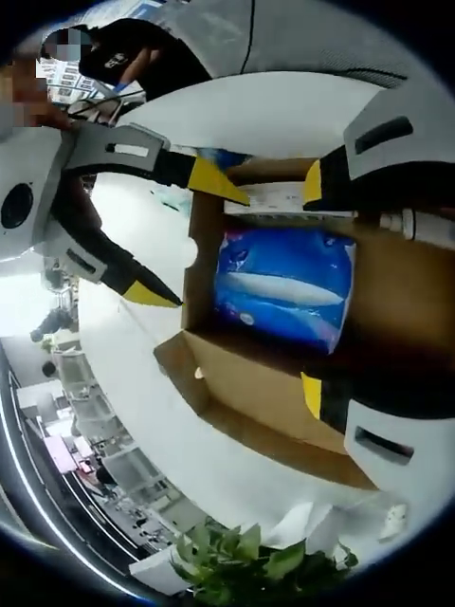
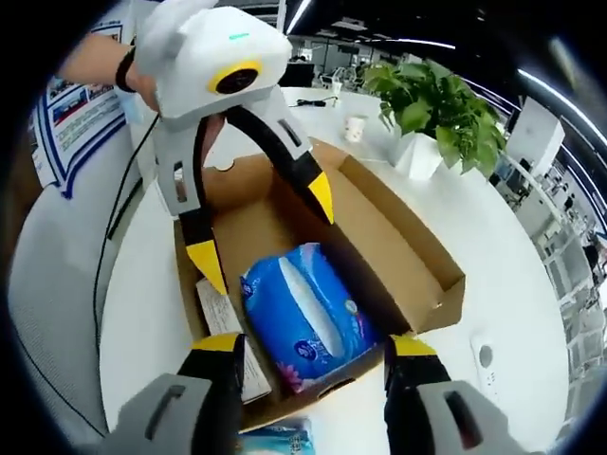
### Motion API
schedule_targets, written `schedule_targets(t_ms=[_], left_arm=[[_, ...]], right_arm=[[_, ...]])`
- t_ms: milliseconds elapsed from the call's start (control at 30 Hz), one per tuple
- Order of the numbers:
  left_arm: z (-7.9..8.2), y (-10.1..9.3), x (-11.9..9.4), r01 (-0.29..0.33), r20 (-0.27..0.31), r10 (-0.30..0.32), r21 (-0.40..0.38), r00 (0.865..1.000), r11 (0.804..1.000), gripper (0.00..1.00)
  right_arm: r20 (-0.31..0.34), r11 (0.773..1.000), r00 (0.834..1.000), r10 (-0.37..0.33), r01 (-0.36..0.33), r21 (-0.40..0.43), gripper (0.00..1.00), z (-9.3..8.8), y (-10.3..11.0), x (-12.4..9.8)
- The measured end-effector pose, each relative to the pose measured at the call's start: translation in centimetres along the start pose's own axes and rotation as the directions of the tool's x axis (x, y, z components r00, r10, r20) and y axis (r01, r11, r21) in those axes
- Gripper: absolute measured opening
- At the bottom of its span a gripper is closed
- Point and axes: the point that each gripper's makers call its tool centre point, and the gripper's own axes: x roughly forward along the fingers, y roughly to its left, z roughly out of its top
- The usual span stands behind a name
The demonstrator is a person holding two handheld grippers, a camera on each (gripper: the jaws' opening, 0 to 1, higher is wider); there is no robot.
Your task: Operate the shoe box by opening the lid, removing the specified soft item, and placing it in the target area until the item is outside and the box remains undamaged.
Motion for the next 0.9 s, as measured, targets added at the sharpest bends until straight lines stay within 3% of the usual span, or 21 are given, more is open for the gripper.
schedule_targets(t_ms=[533, 667, 900], left_arm=[[-0.8, 0.0, 3.3, 0.046, -0.058, -0.044, 0.033, 0.997, 0.998, 0.66], [-1.3, -0.2, 4.0, 0.054, -0.071, -0.051, 0.030, 0.996, 0.998, 0.66], [-2.4, -0.6, 4.5, 0.063, -0.085, -0.057, 0.064, 0.995, 0.996, 0.64]], right_arm=[[-0.135, 0.986, 0.990, 0.051, -0.071, -0.151, 0.62, -1.6, -0.4, 3.6], [-0.137, 0.985, 0.989, 0.055, -0.077, -0.157, 0.65, -1.5, -0.5, 4.1], [-0.152, 0.979, 0.986, 0.069, -0.096, -0.179, 0.60, -1.6, 0.2, 5.4]])
